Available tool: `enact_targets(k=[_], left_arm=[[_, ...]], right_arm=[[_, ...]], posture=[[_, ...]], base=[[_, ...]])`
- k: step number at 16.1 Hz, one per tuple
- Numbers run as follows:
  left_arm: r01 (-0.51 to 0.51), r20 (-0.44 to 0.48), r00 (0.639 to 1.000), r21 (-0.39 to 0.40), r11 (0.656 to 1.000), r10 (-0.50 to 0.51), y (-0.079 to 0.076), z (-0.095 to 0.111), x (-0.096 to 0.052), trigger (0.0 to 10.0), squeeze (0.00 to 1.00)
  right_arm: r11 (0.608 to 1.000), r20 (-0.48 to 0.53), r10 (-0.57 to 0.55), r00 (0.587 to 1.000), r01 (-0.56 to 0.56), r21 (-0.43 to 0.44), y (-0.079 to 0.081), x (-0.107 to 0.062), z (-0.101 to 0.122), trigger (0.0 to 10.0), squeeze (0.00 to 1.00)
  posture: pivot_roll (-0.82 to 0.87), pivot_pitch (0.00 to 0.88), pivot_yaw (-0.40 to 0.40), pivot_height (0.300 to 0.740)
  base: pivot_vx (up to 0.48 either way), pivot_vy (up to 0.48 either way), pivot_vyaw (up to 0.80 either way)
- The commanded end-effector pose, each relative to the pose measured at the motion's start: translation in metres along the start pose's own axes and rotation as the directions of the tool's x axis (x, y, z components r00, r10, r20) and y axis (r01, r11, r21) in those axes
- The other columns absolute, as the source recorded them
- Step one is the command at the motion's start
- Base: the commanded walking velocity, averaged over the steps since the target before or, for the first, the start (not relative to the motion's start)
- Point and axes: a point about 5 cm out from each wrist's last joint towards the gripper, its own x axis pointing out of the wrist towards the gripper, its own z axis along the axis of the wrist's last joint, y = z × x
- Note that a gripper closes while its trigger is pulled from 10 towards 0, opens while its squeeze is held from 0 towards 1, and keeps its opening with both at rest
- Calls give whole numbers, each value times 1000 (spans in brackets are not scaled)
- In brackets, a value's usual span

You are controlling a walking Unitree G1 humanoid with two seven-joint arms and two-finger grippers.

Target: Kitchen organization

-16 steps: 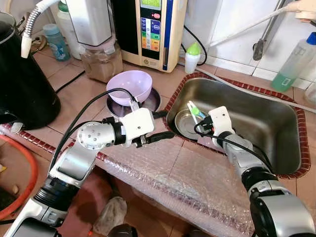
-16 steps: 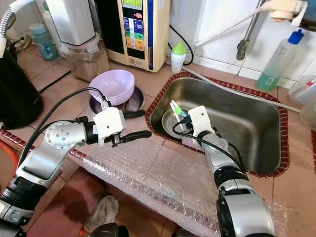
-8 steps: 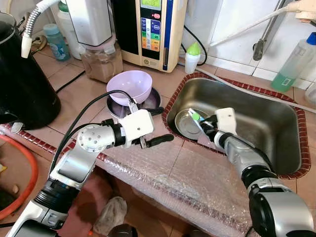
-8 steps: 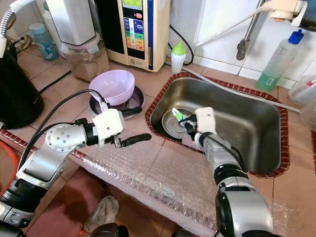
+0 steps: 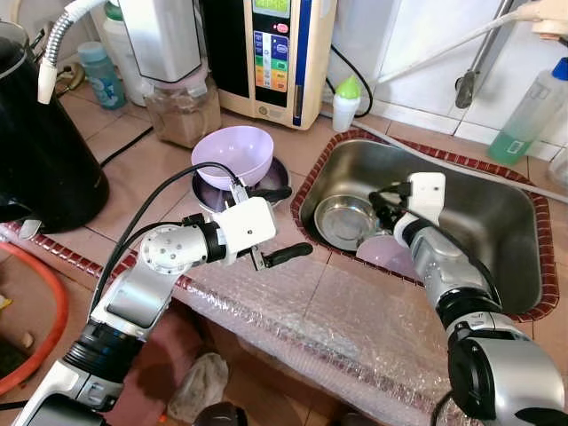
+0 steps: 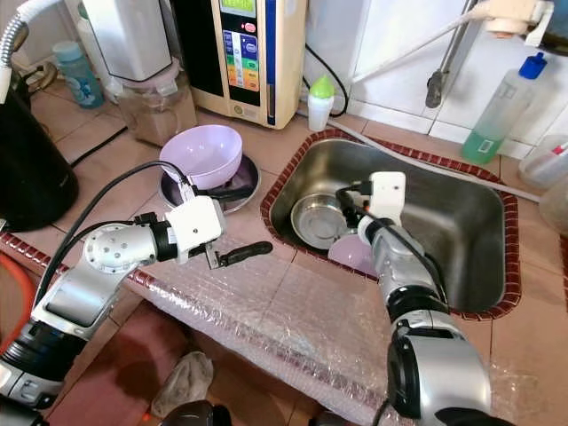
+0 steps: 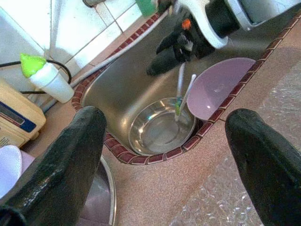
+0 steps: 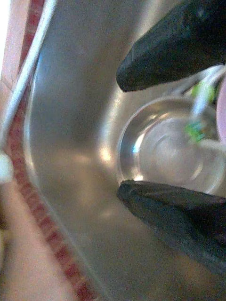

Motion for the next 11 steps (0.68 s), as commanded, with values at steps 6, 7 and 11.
enact_targets(k=[6, 7, 11], left_arm=[[-280, 52, 959, 20, 960, 279, 35, 9, -5, 10000, 1000], [-435, 62, 898, -14, 900, 435, 51, 9, -11, 10000, 1000], [-658, -20, 749, -140, 740, 662, 71, -7, -31, 10000, 1000]], right_arm=[[996, 30, 51, 998, -53, 73, 15, 0, -4, 10000, 1000], [997, 52, 55, 997, -58, 55, 18, -2, -5, 10000, 1000], [995, 68, 79, 995, -82, 47, 26, -8, -13, 10000, 1000]], posture=[[3, 0, 7, 740], [3, 0, 7, 740], [-1, 0, 9, 740]], base=[[0, 0, 0], [0, 0, 0], [0, 0, 0]])
